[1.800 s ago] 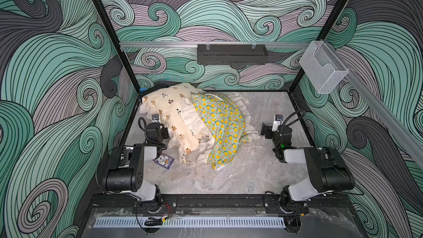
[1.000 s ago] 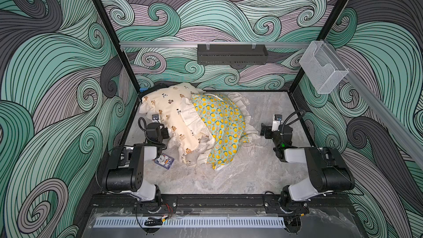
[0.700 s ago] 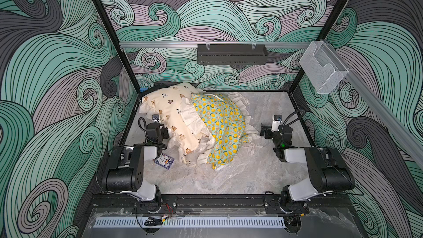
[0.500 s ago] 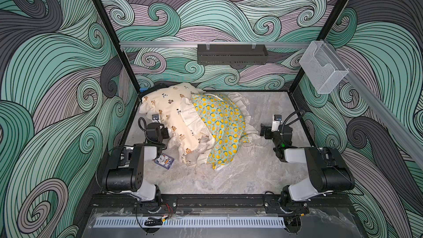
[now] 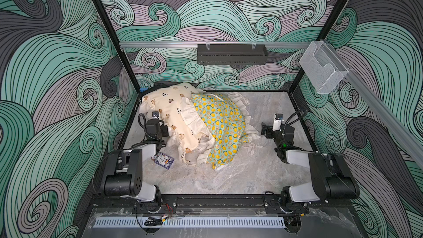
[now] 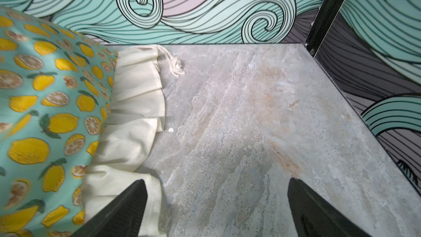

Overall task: Zip up pillowcases
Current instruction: Adjust the pillowcase at the center of the board.

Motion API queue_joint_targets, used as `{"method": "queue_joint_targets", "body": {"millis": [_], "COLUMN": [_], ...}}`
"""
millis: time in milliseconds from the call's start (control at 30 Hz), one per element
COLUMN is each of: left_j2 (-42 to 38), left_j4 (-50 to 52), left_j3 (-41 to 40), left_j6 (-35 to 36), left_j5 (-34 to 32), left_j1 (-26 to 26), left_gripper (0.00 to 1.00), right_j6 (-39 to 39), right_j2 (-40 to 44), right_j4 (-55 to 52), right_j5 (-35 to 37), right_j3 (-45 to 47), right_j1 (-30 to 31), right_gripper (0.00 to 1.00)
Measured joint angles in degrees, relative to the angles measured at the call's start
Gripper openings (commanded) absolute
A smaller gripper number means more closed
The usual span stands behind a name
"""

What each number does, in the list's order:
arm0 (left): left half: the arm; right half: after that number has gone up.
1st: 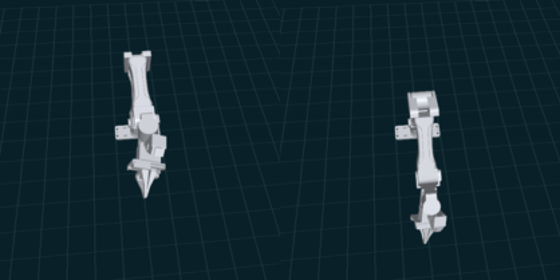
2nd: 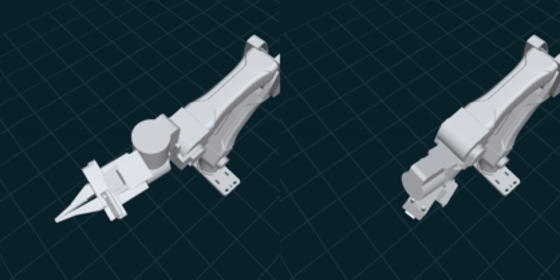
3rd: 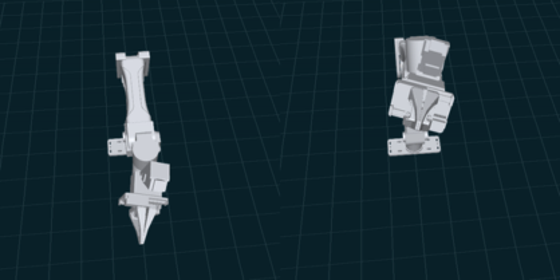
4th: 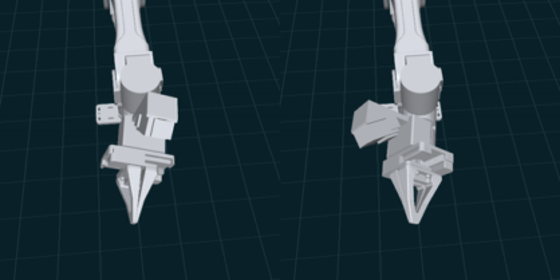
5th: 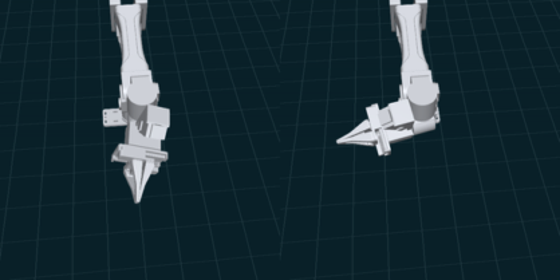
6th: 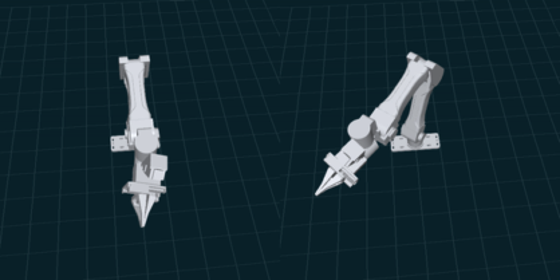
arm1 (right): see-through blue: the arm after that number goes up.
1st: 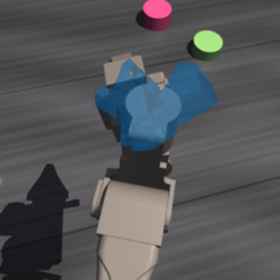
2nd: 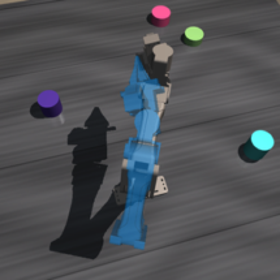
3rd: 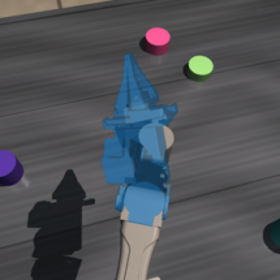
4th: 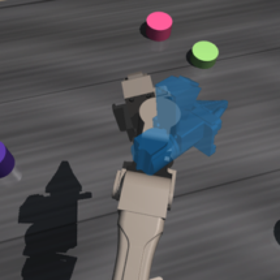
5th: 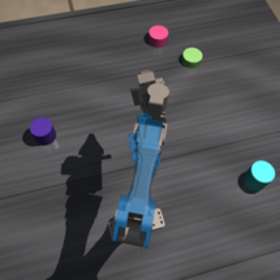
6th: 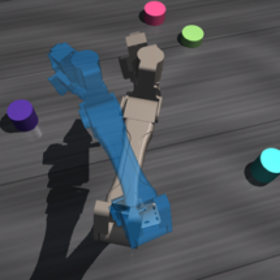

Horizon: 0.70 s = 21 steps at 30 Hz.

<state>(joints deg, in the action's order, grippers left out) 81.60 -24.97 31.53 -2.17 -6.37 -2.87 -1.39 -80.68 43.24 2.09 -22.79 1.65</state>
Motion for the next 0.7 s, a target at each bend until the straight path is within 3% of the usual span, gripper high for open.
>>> {"method": "queue_joint_targets", "body": {"millis": [233,400,700], "left_j2": [-12.1,-14.8,-23.0], "left_j4": [4.5,9.9,20.9], "left_j3": [0.3,1.6,5.9], "left_j6": [-2.8,-5.2,-10.8], "left_j5": [-1.6,-2.2,-3.5], "left_j1": [0.0,0.0,0.0], "left_gripper": [0.99,0.99,0.99], "right_j6": [2.9,12.7,27.1], "right_j2": [14.3,20.9,26.2], "right_j4": [-10.2,-19.2,-31.1], "right_j5": [0.6,3.8,5.6], "right_j3": [-2.1,-7.5,-7.7], "right_j1": [0.0,-0.2,-0.8], "right_gripper": [0.99,0.99,0.99]}}
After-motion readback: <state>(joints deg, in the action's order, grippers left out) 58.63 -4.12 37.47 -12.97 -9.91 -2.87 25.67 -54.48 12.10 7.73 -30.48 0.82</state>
